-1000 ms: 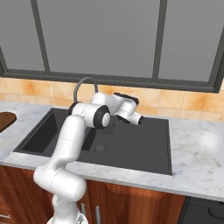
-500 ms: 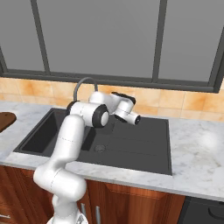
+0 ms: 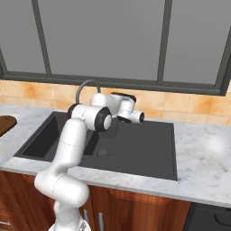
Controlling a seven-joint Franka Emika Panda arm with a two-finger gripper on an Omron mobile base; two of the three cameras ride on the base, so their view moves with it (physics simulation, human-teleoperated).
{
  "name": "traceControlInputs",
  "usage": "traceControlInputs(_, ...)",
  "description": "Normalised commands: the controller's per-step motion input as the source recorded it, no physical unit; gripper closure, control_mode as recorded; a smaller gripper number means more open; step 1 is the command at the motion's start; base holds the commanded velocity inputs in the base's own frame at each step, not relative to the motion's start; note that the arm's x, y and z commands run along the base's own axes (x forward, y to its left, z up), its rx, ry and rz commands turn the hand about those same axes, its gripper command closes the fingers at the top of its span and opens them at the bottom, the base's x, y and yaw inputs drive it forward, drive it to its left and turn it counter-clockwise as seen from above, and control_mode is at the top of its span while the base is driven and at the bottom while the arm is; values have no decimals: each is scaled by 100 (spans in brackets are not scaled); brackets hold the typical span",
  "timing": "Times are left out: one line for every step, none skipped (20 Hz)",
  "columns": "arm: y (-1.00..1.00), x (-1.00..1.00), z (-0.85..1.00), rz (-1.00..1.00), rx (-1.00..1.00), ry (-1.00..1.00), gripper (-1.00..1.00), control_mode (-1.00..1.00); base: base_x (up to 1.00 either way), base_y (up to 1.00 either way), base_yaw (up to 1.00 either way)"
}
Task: Pick the tangerine from the sink and place it on the cutting board to airdry. Then turn off the sink faucet.
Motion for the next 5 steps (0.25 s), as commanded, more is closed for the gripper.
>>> traceControlInputs(99,12,-7,34,0,0,-100,-100,0,0,0)
traceControlInputs(100,12,-5,34,0,0,-100,-100,0,0,0)
traceControlInputs(100,12,-5,34,0,0,-100,-100,0,0,0)
traceControlInputs(100,11,-3,34,0,0,-100,-100,0,0,0)
traceControlInputs(100,9,-1,33,0,0,-100,-100,0,0,0)
